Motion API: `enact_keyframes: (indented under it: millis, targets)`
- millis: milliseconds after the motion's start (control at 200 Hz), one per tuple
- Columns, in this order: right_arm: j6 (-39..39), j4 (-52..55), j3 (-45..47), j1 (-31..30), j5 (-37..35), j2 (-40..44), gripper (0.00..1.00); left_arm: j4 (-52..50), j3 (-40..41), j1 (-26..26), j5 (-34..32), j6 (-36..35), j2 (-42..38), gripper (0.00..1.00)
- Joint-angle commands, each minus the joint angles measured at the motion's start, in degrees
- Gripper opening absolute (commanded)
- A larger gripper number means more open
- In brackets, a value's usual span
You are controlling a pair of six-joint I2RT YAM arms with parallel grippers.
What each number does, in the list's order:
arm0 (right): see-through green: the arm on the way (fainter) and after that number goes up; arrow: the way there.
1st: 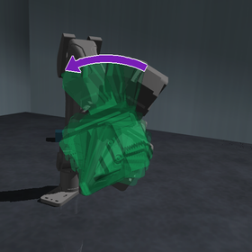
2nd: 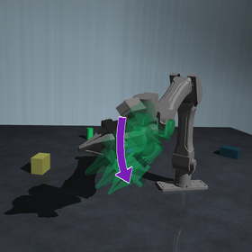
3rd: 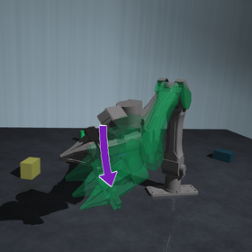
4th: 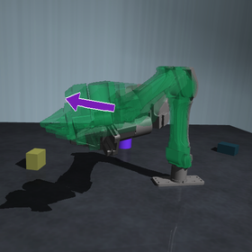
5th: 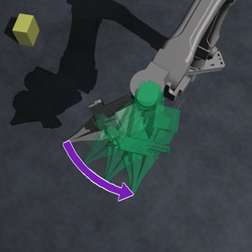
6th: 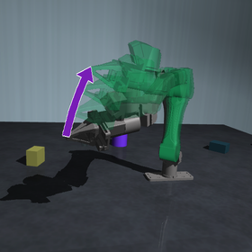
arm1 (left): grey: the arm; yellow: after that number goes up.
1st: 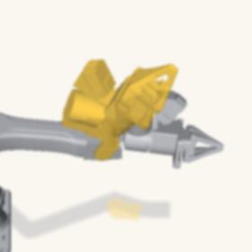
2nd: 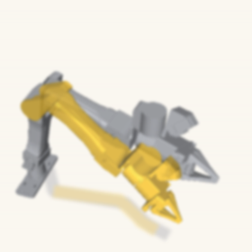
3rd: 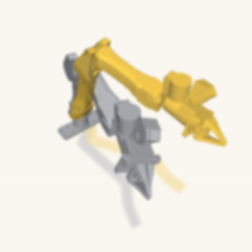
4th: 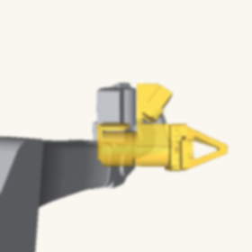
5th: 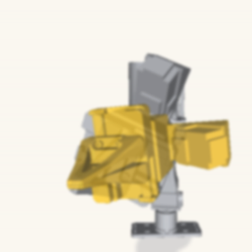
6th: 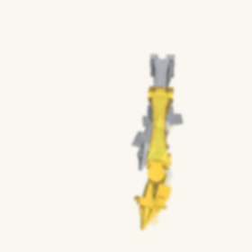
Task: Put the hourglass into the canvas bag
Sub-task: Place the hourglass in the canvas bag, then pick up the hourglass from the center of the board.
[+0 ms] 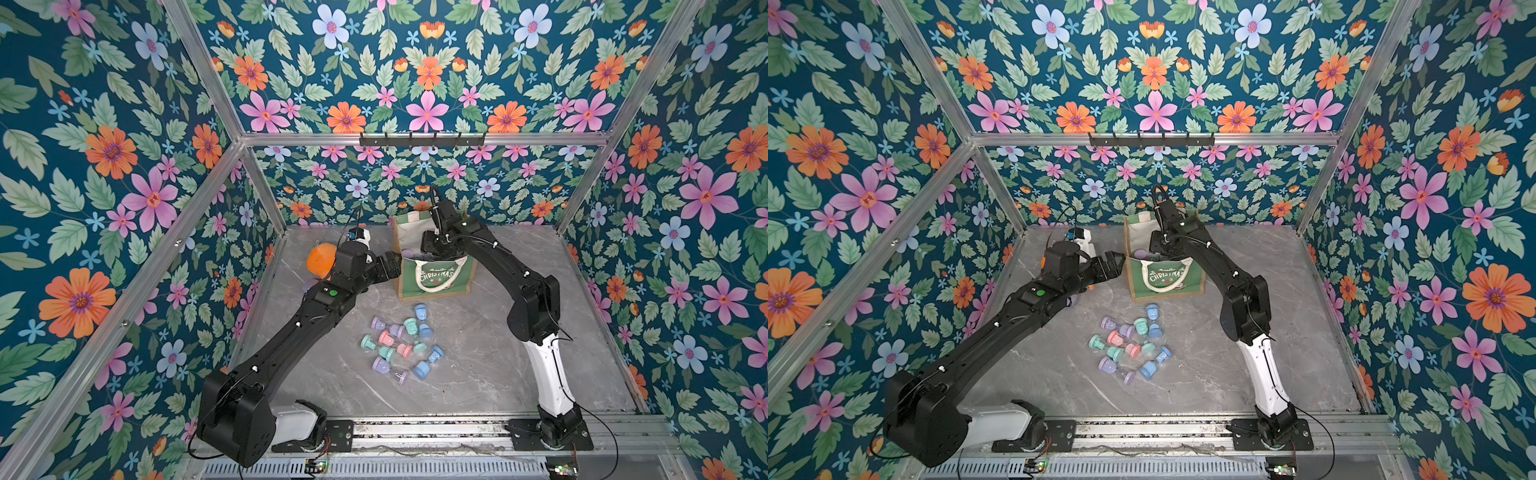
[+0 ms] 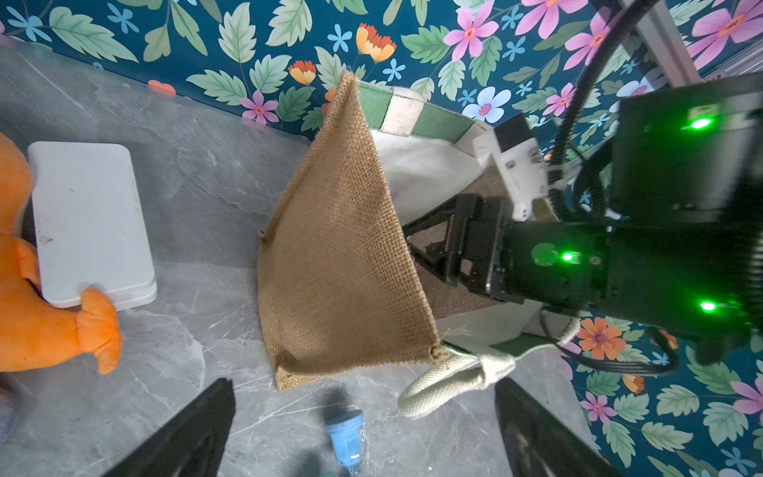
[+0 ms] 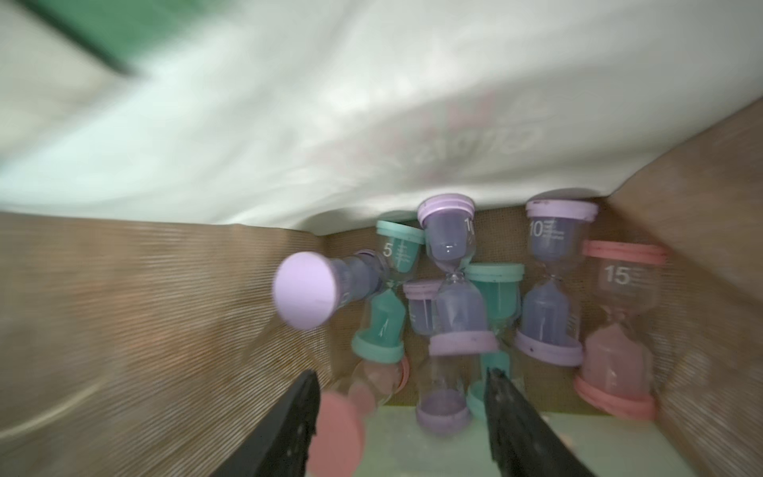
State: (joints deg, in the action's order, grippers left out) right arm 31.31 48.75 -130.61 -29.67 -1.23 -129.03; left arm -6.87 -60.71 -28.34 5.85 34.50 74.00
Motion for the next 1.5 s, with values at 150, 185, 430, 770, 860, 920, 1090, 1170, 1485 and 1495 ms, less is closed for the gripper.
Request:
enact_keyframes:
  millis: [150,185,430,770,860,920,1090,1170,1485,1495]
  targets:
    - [-1.48,3.44,2.01,-0.7,-0.51,10.5,0.75,-1.81,0.5,0.06,0.74,-0.89,-2.92,1.0]
    - [-1.73,4.06,2.36,-1.11,-0.7,12.05,0.76,-2.45,0.68,0.04,0.75,-1.16,-3.32,1.0]
    - [-1.47,6.17,13.29,-7.13,-5.69,24.68,0.8,-6.34,4.08,-0.43,0.92,-2.25,-8.32,1.0]
    - [10.42,1.12,41.19,-19.44,-12.5,43.51,0.84,-10.41,11.63,-3.94,-0.37,0.64,-17.12,1.0]
    - [14.86,-0.91,48.13,-22.71,-12.68,46.04,0.84,-11.95,13.6,-6.69,-2.84,1.48,-18.61,1.0]
    - [18.04,-1.85,51.94,-24.65,-12.31,46.71,0.84,-13.03,14.55,-8.66,-4.38,2.16,-19.22,1.0]
    - [25.78,-6.65,60.65,-29.57,-11.78,46.77,0.85,-13.85,17.81,-14.28,-8.99,5.8,-20.58,1.0]
    - [30.33,-10.9,64.96,-31.19,-10.8,46.25,0.85,-13.61,19.56,-15.33,-10.1,7.21,-21.32,1.0]
    - [40.52,-20.21,69.78,-35.27,-8.46,37.33,0.85,-14.6,22.65,-15.66,-12.33,8.83,-23.72,1.0]
    - [40.68,-20.21,69.78,-35.3,-8.55,37.11,0.84,-14.71,22.65,-15.64,-12.41,8.83,-23.72,1.0]
